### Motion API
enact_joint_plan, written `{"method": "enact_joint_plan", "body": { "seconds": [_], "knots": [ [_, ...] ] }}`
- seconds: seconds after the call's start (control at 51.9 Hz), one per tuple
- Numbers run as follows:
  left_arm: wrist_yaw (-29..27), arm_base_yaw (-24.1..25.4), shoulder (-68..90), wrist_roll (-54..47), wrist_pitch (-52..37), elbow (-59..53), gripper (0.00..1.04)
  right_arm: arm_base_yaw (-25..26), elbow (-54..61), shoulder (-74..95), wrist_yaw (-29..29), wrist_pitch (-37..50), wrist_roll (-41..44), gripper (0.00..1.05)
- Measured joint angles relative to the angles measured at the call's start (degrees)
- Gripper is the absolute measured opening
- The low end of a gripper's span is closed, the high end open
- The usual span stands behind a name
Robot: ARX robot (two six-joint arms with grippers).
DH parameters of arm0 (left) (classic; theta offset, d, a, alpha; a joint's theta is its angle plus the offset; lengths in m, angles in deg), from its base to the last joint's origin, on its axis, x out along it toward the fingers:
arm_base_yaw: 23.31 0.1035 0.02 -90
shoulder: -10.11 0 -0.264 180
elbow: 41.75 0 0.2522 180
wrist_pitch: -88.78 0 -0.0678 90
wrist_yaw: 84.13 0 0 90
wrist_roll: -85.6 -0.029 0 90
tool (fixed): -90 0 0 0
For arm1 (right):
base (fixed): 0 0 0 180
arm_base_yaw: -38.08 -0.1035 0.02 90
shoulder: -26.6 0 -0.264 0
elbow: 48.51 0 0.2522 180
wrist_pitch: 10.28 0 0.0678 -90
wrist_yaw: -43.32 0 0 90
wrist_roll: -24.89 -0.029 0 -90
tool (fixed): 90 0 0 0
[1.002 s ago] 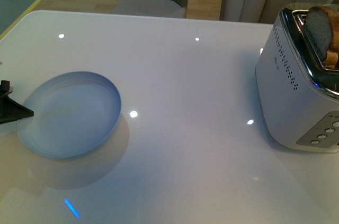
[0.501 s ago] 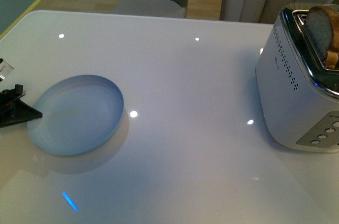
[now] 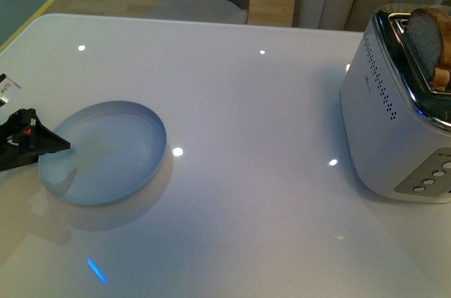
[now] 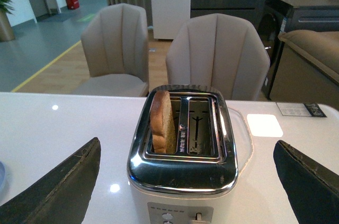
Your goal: Left arm holds plate, right arm toasts bread
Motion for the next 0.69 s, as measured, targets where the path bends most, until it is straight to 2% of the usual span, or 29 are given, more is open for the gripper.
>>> {"method": "enact_joint_plan", "body": {
  "seconds": [0.173,0.424,0.694],
  "knots": [
    [-1.5,1.0,-6.0,-3.6,-2.2,-6.4,0.99,0.0,0.0,0.0,0.0,0.0,0.0,0.96],
    [-4.0,1.4,-22.2,-6.4,-4.9,-16.0,0.98,0.0,0.0,0.0,0.0,0.0,0.0,0.96],
    [-6.3,-2.5,-43.9,-7.0,-5.8,-22.7,0.98,0.0,0.0,0.0,0.0,0.0,0.0,0.96]
  ]
}}
